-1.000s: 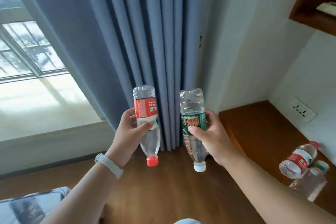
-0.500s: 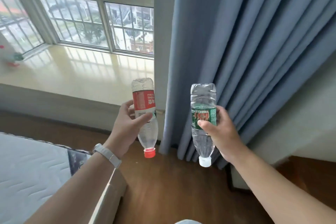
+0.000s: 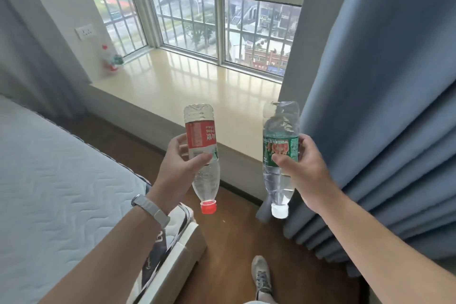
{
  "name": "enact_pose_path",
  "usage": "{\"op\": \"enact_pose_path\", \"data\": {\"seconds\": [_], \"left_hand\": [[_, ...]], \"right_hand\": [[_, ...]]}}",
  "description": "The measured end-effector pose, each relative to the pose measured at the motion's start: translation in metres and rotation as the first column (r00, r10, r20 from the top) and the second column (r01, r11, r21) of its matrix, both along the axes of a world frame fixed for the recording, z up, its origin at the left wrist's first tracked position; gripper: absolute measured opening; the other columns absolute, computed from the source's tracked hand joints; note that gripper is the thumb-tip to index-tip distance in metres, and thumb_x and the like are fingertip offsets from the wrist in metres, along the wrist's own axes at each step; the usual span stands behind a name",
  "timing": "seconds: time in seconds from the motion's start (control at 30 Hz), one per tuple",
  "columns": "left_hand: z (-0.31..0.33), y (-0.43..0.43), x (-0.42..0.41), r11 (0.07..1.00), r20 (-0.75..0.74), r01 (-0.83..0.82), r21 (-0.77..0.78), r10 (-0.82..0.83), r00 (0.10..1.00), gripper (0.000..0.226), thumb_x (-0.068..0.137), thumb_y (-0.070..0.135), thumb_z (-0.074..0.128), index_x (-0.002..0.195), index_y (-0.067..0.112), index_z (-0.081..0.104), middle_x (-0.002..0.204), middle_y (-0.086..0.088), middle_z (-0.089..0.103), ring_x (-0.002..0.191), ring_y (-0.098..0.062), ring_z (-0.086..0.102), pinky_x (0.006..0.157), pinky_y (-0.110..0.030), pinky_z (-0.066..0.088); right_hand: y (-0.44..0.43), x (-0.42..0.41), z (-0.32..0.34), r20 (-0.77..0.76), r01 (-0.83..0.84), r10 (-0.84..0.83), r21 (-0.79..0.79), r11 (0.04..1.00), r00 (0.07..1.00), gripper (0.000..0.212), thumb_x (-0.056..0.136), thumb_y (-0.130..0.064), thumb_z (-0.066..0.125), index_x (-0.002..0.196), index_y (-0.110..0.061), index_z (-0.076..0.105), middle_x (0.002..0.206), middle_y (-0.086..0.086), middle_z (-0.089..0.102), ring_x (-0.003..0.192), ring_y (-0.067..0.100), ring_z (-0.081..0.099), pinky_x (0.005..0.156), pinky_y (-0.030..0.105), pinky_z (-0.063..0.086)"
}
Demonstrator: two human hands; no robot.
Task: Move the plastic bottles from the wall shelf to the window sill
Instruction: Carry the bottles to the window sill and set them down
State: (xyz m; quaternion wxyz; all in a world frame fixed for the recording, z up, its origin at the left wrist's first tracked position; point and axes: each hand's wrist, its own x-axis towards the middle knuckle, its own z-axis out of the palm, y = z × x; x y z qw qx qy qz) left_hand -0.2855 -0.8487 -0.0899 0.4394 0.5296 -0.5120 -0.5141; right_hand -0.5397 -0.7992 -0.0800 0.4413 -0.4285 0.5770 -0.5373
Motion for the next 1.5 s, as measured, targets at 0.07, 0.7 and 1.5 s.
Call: {"op": "enact_pose_path", "data": {"seconds": [0.07, 0.7, 1.5], "left_hand": [[0.002, -0.017, -0.008, 1.000, 0.010, -0.024, 0.004, 0.024, 1.000, 0.061, 0.068, 0.035, 0.082, 0.120, 0.037, 0.050, 0.119, -0.002, 0.065, 0.112, -0.021, 0.067, 0.093, -0.044, 0.056], [0.016, -0.183, -0.046, 0.951, -0.008, -0.309, 0.007, 0.309, 0.951, 0.074, 0.068, 0.034, 0.084, 0.132, 0.027, 0.049, 0.121, -0.005, 0.066, 0.110, -0.020, 0.068, 0.097, -0.047, 0.055], [0.009, -0.405, 0.144, 0.893, -0.056, -0.446, -0.059, 0.443, 0.895, 0.063, 0.069, 0.039, 0.084, 0.123, 0.036, 0.053, 0.118, 0.001, 0.069, 0.110, -0.018, 0.068, 0.099, -0.048, 0.053]], "right_hand": [[-0.026, -0.006, 0.002, 0.013, -0.023, 0.023, -0.005, 1.000, 1.000, 0.062, 0.054, -0.040, 0.078, 0.112, -0.031, 0.057, 0.106, 0.007, 0.071, 0.101, 0.027, 0.069, 0.088, 0.047, 0.058], [-0.247, -0.026, 0.015, 0.023, -0.276, 0.275, 0.045, 0.960, 0.961, 0.039, 0.083, -0.008, 0.073, 0.105, -0.035, 0.055, 0.089, -0.004, 0.071, 0.074, 0.007, 0.070, 0.074, 0.041, 0.059], [-0.494, 0.163, 0.031, -0.001, -0.368, 0.368, 0.001, 0.930, 0.930, 0.037, 0.084, -0.006, 0.072, 0.106, -0.032, 0.057, 0.098, -0.001, 0.071, 0.086, 0.015, 0.069, 0.068, 0.035, 0.057]]}}
